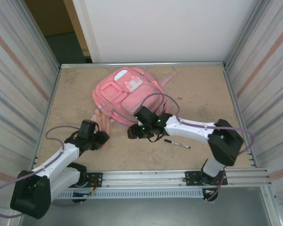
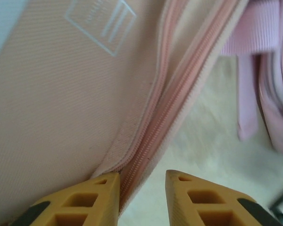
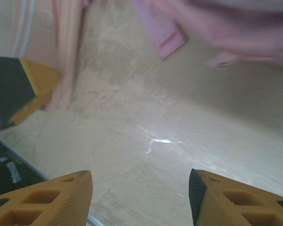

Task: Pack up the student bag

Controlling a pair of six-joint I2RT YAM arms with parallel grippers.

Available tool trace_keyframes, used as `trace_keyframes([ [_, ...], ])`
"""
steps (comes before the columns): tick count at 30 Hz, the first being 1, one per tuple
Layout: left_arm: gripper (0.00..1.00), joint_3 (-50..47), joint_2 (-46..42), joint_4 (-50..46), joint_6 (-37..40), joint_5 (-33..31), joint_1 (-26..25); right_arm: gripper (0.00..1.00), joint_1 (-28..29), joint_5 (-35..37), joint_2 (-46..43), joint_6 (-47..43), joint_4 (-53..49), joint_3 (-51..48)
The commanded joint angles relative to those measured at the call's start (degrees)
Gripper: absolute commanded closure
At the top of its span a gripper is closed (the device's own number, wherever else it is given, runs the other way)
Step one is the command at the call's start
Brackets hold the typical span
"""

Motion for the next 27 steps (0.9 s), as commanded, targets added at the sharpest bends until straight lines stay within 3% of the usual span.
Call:
trace_keyframes([
  [1,0.67,0.02,-2.11,-1.9,-11.79,5.62,-6.9,0.45,0.0,-9.71,5.35,0.61,3.37,4.65],
  [4,0.65,5.52,-5.57,-8.44,-11.62,-0.06,-12.05,0.43,0.33,-12.27,8.91,2.04,6.07,6.52],
  [9,0.68,15.55,-11.84,-26.13,-5.21,-16.78,-11.85,0.41,1.59,-7.83,13.39,1.8,3.0,10.41],
  [12,0.7,14.53,-14.9,-26.94,-3.03,-26.73,-11.13,0.4,2.58,-10.24,17.82,-1.32,0.92,14.48],
  [13,0.71,12.91,-15.09,-25.49,-2.75,-27.27,-9.82,0.4,2.88,-10.81,19.16,-2.33,-0.53,16.55],
  [17,0.73,5.67,-9.71,-16.61,0.44,-13.98,2.82,0.41,3.69,-13.58,23.34,-4.06,-0.42,19.9],
  [20,0.77,0.24,-4.9,-9.85,1.23,-7.75,9.13,0.43,3.63,-13.44,25.8,-4.88,-1.46,21.59],
  [27,0.89,-3.71,-4.46,-8.92,3.27,-8.03,11.09,0.47,3.74,-19.85,28.37,-6.4,0.55,21.95],
])
